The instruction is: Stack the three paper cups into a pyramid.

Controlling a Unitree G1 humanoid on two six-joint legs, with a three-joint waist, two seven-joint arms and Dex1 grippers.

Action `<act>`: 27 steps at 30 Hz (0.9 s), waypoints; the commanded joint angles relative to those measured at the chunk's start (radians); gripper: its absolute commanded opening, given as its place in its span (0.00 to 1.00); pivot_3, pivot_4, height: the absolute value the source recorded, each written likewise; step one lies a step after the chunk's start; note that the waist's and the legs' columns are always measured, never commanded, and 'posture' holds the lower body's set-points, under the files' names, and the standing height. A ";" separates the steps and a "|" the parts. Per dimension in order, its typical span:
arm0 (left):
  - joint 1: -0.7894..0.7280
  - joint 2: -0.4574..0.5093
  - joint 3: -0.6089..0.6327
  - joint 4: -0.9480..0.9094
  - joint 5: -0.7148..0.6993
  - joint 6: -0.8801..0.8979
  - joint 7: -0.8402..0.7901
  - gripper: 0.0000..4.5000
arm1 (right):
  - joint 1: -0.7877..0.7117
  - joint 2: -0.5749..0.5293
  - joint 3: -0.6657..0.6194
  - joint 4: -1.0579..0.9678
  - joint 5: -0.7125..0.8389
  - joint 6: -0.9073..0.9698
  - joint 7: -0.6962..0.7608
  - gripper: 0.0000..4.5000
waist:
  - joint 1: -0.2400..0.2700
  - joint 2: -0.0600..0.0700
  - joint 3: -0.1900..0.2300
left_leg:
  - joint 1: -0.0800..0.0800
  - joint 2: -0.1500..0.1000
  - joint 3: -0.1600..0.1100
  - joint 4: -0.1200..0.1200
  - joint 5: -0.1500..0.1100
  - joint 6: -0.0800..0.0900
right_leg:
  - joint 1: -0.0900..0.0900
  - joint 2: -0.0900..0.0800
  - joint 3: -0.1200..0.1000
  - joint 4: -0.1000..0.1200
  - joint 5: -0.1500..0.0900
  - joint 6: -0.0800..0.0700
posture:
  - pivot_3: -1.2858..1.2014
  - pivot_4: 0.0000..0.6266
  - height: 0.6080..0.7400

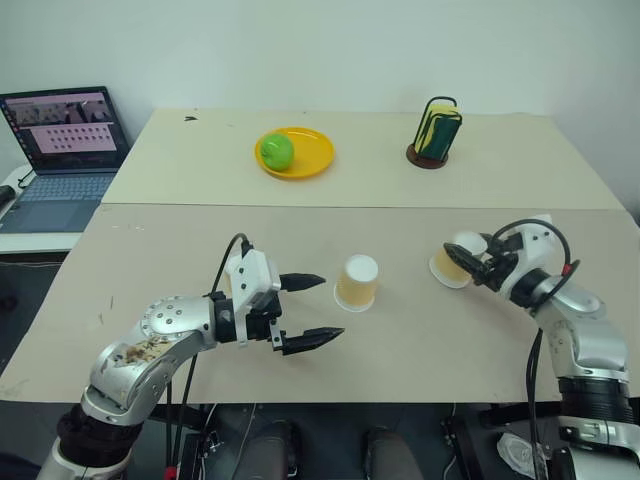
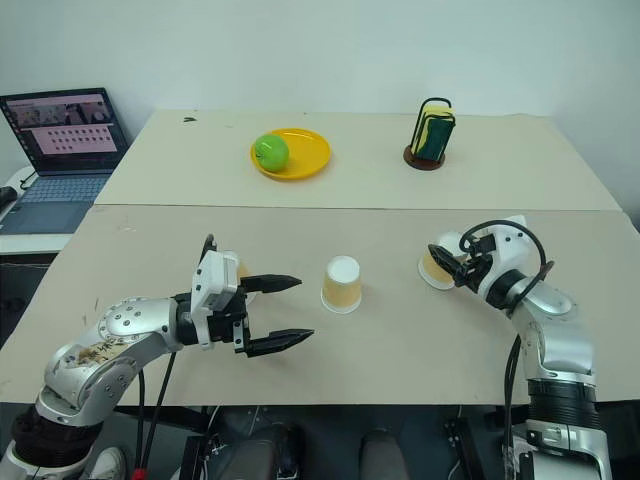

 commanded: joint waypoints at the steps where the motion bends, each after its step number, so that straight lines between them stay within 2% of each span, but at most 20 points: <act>1: -0.011 0.006 0.019 -0.044 -0.015 0.008 0.007 1.00 | 0.005 -0.057 -0.039 -0.168 0.080 0.054 0.053 0.59 | 0.001 0.000 0.000 | 0.000 0.000 0.000 0.000 0.000 0.000 | 0.000 0.000 0.000 0.000 0.000 0.000 | 0.52 0.24 0.90; 6: -0.004 0.007 0.023 -0.061 -0.020 0.024 0.015 1.00 | 0.063 -0.156 0.002 -0.380 0.221 0.159 0.210 0.59 | 0.005 0.000 0.000 | 0.000 0.001 0.000 0.000 0.000 0.000 | 0.001 0.000 0.000 0.000 0.000 0.000 | 0.52 0.24 0.90; 11: 0.007 0.013 0.036 -0.077 -0.031 0.034 0.022 1.00 | 0.079 -0.183 0.078 -0.434 0.243 0.182 0.281 0.59 | 0.004 0.000 0.000 | 0.001 0.001 -0.001 0.000 0.000 0.000 | 0.001 -0.001 0.000 -0.001 0.000 0.000 | 0.52 0.24 0.90; 18: 0.023 0.028 0.061 -0.103 -0.047 0.048 0.036 1.00 | 0.018 -0.138 0.182 -0.303 0.145 0.109 0.281 0.59 | 0.008 0.000 0.000 | 0.000 0.001 -0.001 0.000 0.000 0.000 | 0.000 -0.001 0.000 -0.001 0.000 0.000 | 0.52 0.24 0.90; 27: 0.036 0.044 0.076 -0.117 -0.056 0.053 0.045 1.00 | -0.031 -0.104 0.225 -0.177 0.084 0.038 0.320 0.59 | 0.010 0.000 0.000 | 0.000 0.001 0.000 0.000 0.000 0.000 | 0.000 -0.001 -0.001 -0.001 0.000 0.000 | 0.52 0.24 0.90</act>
